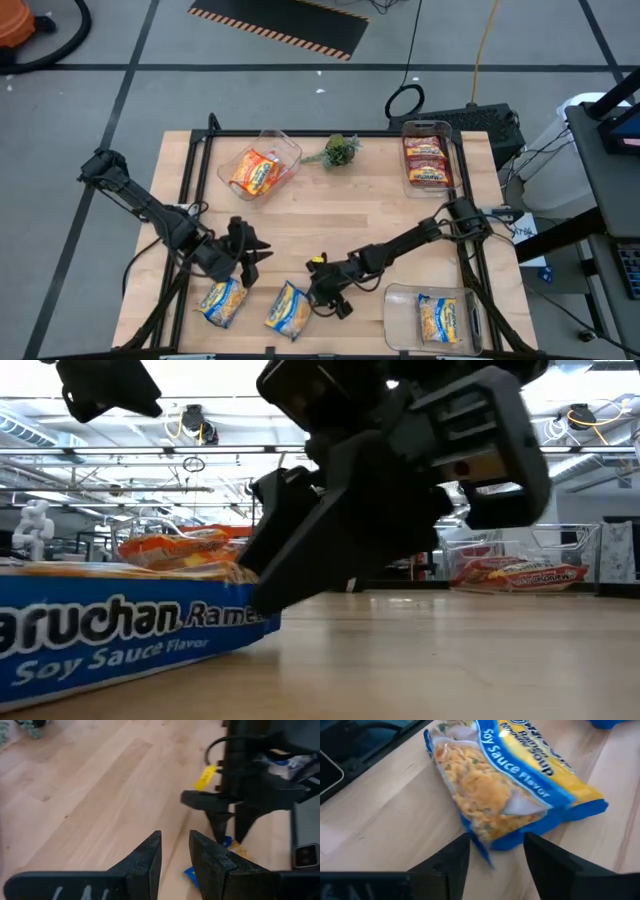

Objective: Sort Maruchan noodles
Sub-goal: Put the right blue noodle pack into the bottom transparent bin

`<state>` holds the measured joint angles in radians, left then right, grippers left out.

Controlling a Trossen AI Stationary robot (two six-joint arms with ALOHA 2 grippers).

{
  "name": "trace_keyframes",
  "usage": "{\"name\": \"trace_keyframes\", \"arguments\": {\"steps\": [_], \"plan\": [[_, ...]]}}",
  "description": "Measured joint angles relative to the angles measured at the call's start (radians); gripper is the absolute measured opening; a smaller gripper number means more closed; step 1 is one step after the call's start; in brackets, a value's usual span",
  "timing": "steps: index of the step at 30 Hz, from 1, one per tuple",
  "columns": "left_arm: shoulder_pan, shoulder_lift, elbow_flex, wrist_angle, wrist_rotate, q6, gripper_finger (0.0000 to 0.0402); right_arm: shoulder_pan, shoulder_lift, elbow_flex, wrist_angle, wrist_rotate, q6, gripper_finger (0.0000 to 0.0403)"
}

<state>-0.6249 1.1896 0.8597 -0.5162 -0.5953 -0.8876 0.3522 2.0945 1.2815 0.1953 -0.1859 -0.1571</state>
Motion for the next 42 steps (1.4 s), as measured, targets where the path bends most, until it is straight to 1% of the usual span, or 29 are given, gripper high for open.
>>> {"name": "trace_keyframes", "arguments": {"steps": [8, 11, 14, 17, 21, 25, 28, 31, 36, 40, 42], "plan": [[-0.018, 0.0, 0.0, 0.017, -0.006, 0.003, 0.0104, -0.004, 0.0, 0.0, 0.084, -0.001, 0.073, 0.0112], [-0.018, 0.0, 0.0, 0.017, -0.007, 0.003, 0.0104, 0.0, 0.0, 0.0, 0.074, 0.0, 0.066, 0.0092], [-0.017, 0.0, 0.0, 0.017, -0.007, 0.003, 0.0104, 0.014, 0.0, 0.0, 0.046, 0.005, 0.063, 0.0084], [-0.017, 0.0, 0.0, 0.017, -0.007, 0.005, 0.0104, 0.03, -0.001, 0.0, 0.037, 0.051, 0.063, 0.0091], [-0.017, 0.0, 0.0, 0.019, -0.008, 0.019, 0.0104, 0.049, -0.001, 0.0, 0.037, 0.157, 0.054, 0.0125], [-0.007, 0.0, 0.0, 0.02, -0.008, 0.024, 0.0104, 0.049, -0.001, -0.003, 0.037, 0.159, 0.084, 0.0164], [0.003, 0.0, 0.0, 0.02, -0.008, 0.026, 0.0104, 0.049, -0.002, -0.025, 0.041, 0.159, 0.092, 0.0182], [0.01, 0.0, 0.0, 0.021, -0.008, 0.025, 0.0104, 0.049, -0.001, -0.051, 0.037, 0.158, 0.093, 0.0186], [0.01, 0.0, 0.0, 0.021, -0.008, 0.022, 0.0104, 0.04, -0.001, -0.107, 0.136, 0.15, 0.083, 0.0176], [0.01, 0.0, 0.0, 0.021, -0.008, 0.021, 0.0104, 0.025, 0.026, -0.13, 0.221, 0.086, 0.09, 0.017], [0.01, 0.0, 0.0, 0.022, -0.008, 0.021, 0.0104, 0.022, 0.053, -0.13, 0.277, 0.075, 0.098, 0.017]]}}
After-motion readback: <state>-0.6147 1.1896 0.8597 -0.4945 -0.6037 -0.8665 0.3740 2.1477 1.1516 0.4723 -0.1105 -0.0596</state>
